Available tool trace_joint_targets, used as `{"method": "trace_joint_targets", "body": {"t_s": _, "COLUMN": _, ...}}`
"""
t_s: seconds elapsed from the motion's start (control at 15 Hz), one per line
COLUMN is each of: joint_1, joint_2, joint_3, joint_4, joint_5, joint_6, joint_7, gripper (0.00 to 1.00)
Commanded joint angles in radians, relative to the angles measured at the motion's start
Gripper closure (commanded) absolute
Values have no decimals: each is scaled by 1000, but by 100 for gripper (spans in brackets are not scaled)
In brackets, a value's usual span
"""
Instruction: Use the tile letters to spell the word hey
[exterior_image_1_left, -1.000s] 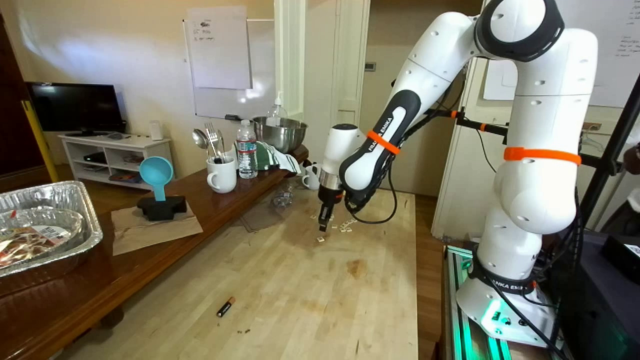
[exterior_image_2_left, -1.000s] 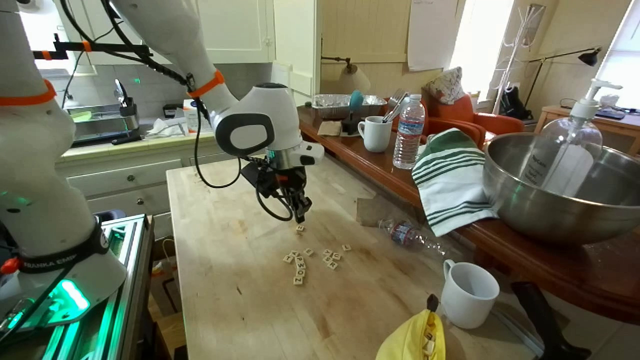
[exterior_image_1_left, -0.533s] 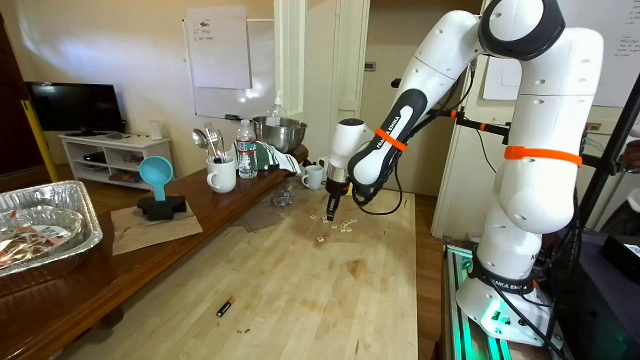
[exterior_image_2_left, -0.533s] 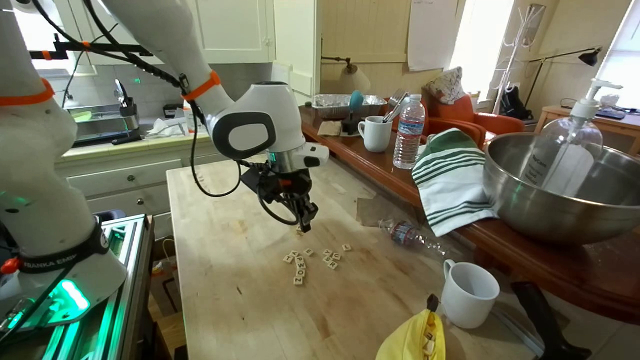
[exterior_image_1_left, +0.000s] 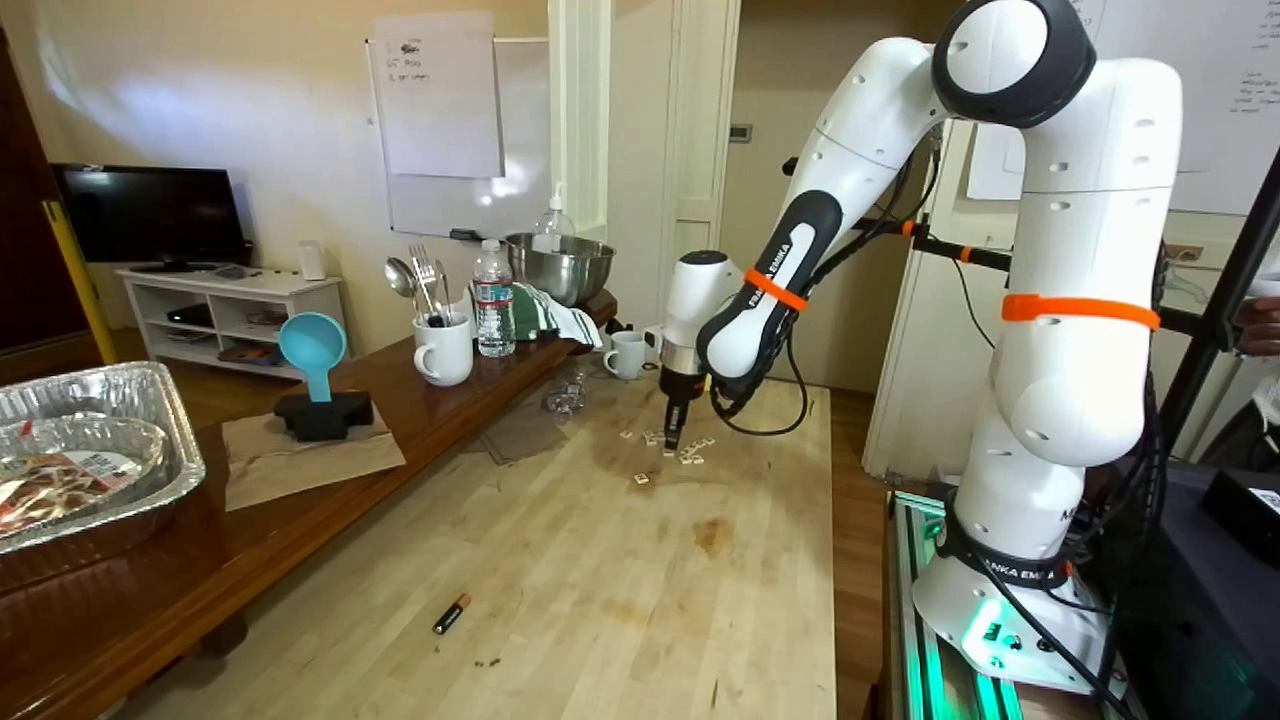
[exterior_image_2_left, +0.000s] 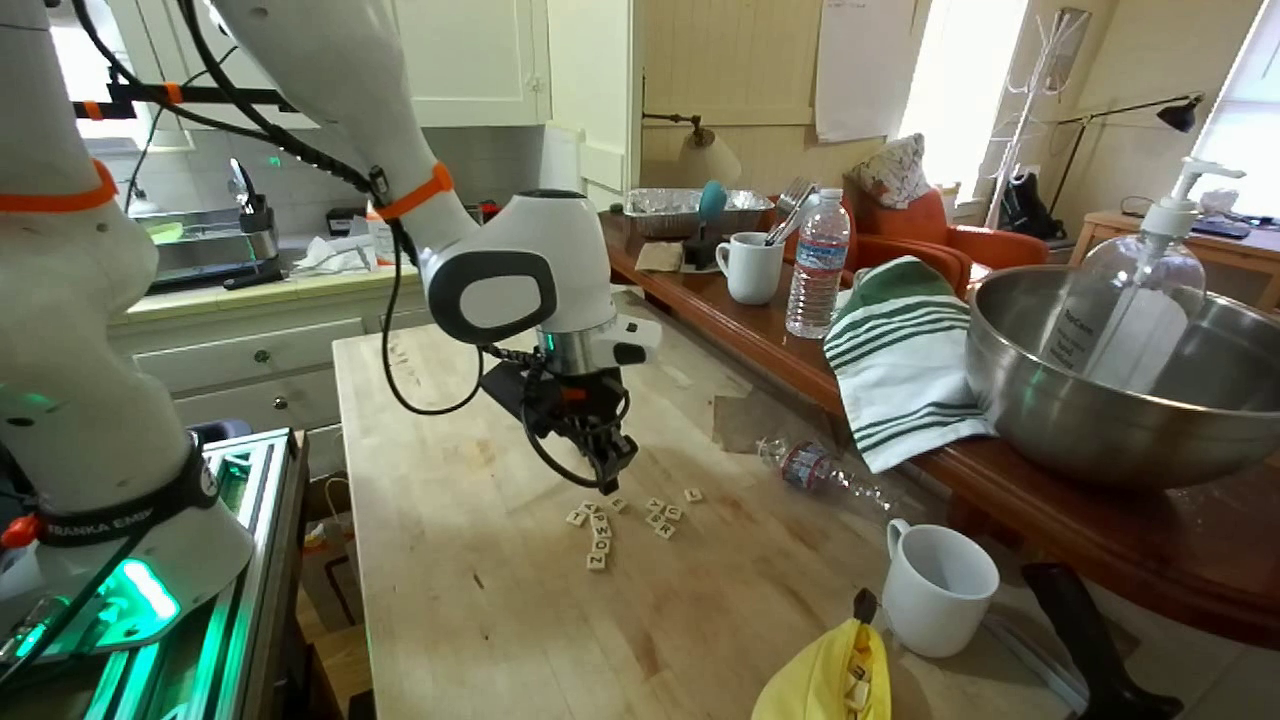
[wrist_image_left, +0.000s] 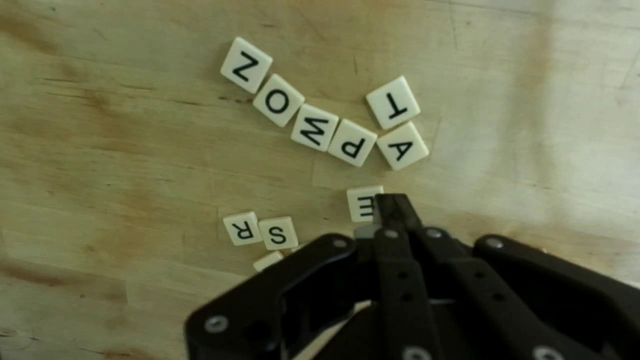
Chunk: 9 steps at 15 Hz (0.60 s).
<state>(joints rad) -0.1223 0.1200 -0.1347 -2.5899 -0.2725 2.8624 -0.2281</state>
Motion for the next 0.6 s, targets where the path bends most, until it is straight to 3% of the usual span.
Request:
{"method": "trace_joint_targets", "body": {"t_s": 0.0, "joint_1": -16, "joint_2": 55, "joint_3": -8, "joint_4": 27, "joint_5": 4, "joint_6": 38, "joint_7": -22, "gripper": 100}}
{"method": "trace_joint_targets", "body": {"t_s": 0.53, "joint_1": -29, "joint_2": 110, "joint_3": -15, "joint_4": 63, "joint_5": 12, "joint_6": 66, "joint_7": -9, "gripper": 100}}
